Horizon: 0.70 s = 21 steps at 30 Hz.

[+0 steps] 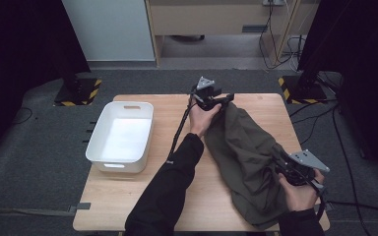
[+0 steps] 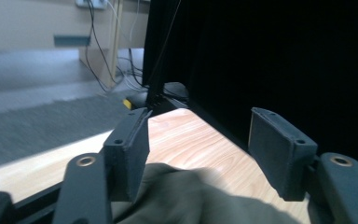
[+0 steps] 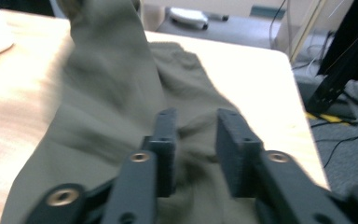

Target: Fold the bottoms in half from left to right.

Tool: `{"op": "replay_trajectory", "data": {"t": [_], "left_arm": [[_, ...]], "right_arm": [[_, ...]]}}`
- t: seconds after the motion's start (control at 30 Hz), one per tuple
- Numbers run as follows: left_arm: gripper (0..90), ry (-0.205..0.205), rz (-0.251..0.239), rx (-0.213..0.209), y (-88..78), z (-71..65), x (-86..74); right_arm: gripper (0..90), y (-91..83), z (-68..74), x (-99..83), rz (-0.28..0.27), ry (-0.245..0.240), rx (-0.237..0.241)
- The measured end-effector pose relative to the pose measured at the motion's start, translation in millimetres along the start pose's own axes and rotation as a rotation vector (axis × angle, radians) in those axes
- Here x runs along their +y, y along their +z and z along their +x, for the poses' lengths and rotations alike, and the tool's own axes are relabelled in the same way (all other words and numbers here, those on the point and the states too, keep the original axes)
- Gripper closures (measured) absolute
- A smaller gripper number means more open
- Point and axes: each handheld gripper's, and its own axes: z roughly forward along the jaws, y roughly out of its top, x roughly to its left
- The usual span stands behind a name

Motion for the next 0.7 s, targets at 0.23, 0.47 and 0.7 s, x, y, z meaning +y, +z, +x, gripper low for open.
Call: {"op": "replay_trajectory", "data": {"t": [0.23,0.47,0.7], "left_arm": [[35.0,0.061,0.027,0.079,-36.8,15.2,-11.2],[34.5,0.091,0.081,0.140,-58.7,28.1,-44.0],[33.8,0.105,0.164,0.135,-48.1,14.6,-96.7]], "right_arm": [[48.1,3.5,11.2,8.1,-0.077,-0.039,0.191],[34.9,22.4,17.2,-7.2,-0.035,-0.075,0.261],[28.3,34.5,15.5,-25.6,0.014,-0.088,0.276]]}}
